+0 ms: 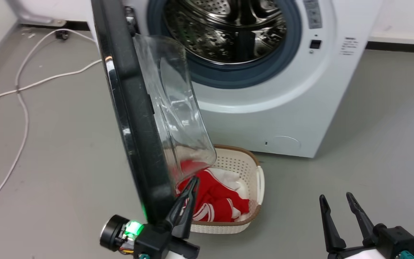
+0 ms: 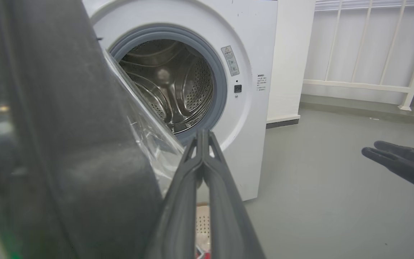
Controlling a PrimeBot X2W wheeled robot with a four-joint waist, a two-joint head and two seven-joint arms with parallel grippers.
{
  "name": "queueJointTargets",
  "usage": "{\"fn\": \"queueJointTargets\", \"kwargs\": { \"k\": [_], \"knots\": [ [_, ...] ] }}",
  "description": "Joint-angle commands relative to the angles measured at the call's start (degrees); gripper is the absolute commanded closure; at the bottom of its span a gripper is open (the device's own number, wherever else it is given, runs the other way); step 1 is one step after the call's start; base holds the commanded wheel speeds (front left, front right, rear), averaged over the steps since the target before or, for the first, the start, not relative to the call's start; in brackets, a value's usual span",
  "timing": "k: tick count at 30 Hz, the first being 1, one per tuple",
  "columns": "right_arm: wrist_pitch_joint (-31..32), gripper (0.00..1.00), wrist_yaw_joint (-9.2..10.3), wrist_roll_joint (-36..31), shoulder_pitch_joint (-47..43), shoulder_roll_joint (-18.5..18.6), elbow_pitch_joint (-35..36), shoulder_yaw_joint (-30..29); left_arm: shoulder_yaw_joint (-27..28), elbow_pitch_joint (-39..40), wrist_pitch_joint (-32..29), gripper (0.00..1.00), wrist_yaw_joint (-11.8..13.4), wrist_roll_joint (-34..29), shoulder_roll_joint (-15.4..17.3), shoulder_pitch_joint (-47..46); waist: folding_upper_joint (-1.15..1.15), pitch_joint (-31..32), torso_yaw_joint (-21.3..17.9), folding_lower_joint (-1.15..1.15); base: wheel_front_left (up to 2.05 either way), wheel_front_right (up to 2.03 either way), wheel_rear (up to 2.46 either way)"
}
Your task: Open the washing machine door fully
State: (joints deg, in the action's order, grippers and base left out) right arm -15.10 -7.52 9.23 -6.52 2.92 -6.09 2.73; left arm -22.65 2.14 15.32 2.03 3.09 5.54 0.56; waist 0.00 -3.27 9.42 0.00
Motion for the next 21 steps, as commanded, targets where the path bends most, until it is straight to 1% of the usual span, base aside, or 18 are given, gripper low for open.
{"fn": "queueJointTargets", "kwargs": {
  "k": [1,5,10,13,18,21],
  "knots": [
    [-0.09,0.00,0.06,0.45,-0.54,-0.08,-0.14,-0.01,2.55,-0.76,-0.30,1.00,1.08,-0.08,1.18,0.20,0.00,0.22,1.74,0.00,0.00,0.00,0.00],
    [-0.09,0.00,0.06,0.37,-0.36,-0.09,-0.35,0.38,4.36,-0.16,-0.32,1.00,1.67,0.22,0.88,1.54,0.00,0.23,4.10,0.00,0.00,0.00,0.00],
    [-0.09,0.00,0.06,0.26,-0.52,-0.08,-0.26,0.45,7.11,0.40,-0.23,1.00,2.11,0.84,0.38,3.64,0.00,-0.01,5.80,0.00,0.00,0.00,0.00],
    [-0.09,0.00,0.06,-0.08,-0.66,-0.08,-0.38,0.32,10.06,0.35,-0.23,1.00,2.67,1.31,0.36,4.15,0.00,-0.40,6.38,0.00,0.00,0.00,0.00],
    [-0.09,0.00,0.06,-0.40,-0.69,-0.08,-0.49,0.29,15.85,-0.40,-0.23,1.00,2.78,2.37,0.60,4.87,0.00,-0.82,6.65,0.00,0.00,0.00,0.00],
    [-0.09,0.00,0.06,-0.48,-0.52,-0.08,-0.46,0.53,20.14,-1.25,-0.23,1.00,2.20,3.46,0.86,4.73,0.00,-1.17,6.41,0.00,0.00,0.00,0.00]
  ]
}}
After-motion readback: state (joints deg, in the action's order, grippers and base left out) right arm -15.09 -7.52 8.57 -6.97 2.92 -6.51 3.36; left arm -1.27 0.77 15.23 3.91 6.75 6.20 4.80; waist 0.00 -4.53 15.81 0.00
